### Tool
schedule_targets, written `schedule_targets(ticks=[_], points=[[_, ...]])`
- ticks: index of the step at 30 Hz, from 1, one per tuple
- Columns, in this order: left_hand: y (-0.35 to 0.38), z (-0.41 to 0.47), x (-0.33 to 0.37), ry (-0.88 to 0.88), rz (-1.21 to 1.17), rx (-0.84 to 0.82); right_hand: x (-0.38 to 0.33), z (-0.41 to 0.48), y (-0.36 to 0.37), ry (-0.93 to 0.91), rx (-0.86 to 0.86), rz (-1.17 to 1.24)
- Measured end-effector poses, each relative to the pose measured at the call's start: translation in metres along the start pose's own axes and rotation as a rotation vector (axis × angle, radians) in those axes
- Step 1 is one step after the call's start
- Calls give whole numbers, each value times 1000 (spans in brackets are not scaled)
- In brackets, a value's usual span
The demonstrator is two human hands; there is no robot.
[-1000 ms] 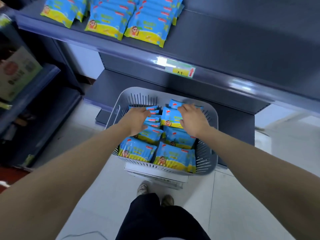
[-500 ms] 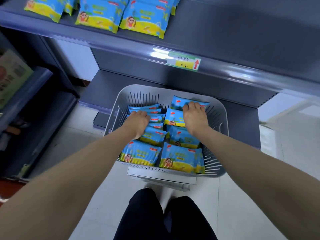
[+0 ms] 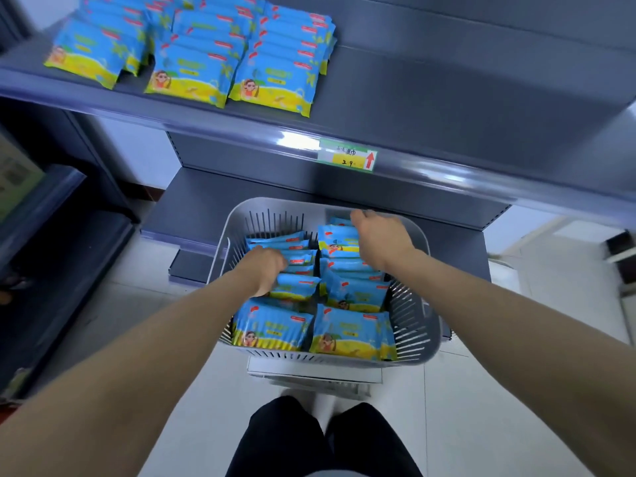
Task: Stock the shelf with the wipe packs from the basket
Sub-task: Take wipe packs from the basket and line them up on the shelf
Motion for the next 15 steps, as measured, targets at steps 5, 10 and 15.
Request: schedule_targets(ticks=[5,10,15], points=[[-75,-9,-12,9,-186,67,1,5,-61,-25,219,86],[-186,-12,-19,77,-326,316,34,34,-149,-16,482,77],[-285,7,-22,118,-453,528,94,92,-210,71,503,160]])
Point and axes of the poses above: each hand's wrist, its own z-axis towards the middle knuckle, its own y-axis out of the palm, x = y × z, the point moved 5 cm from there along z, towards the middle knuckle, and after that the axes turned 5 degrees about x, right-handed, at the moved point
